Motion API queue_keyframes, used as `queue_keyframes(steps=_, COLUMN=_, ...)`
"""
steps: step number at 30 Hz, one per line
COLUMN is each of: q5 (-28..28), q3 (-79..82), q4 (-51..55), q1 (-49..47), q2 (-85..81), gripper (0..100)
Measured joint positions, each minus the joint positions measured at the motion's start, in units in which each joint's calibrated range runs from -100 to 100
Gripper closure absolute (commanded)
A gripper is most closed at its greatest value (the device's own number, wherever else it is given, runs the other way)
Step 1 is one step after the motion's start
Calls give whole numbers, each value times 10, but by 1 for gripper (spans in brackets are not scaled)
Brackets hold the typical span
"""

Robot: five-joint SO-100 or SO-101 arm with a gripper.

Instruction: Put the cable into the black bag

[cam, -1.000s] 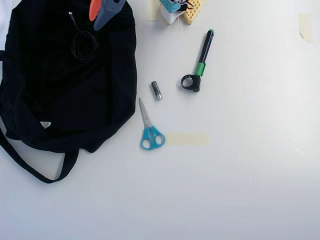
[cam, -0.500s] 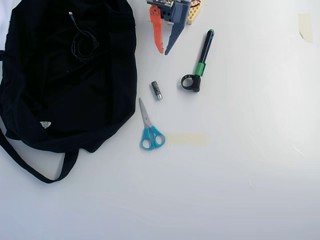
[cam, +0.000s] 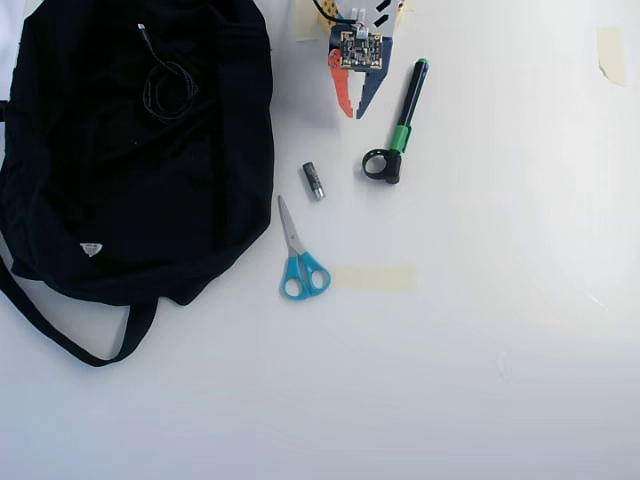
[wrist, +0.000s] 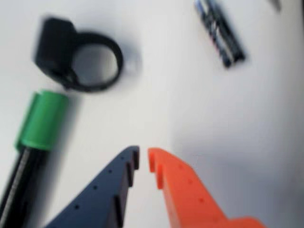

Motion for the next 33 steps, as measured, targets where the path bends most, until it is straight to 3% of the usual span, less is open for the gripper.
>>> queue_keyframes(steps=12, q5=0, q3=72, q4=64, q1=3, q2=-51, gripper=98)
queue_keyframes(steps=33, q5=0, q3=72, q4=68, q1=1, q2=-51, gripper=98)
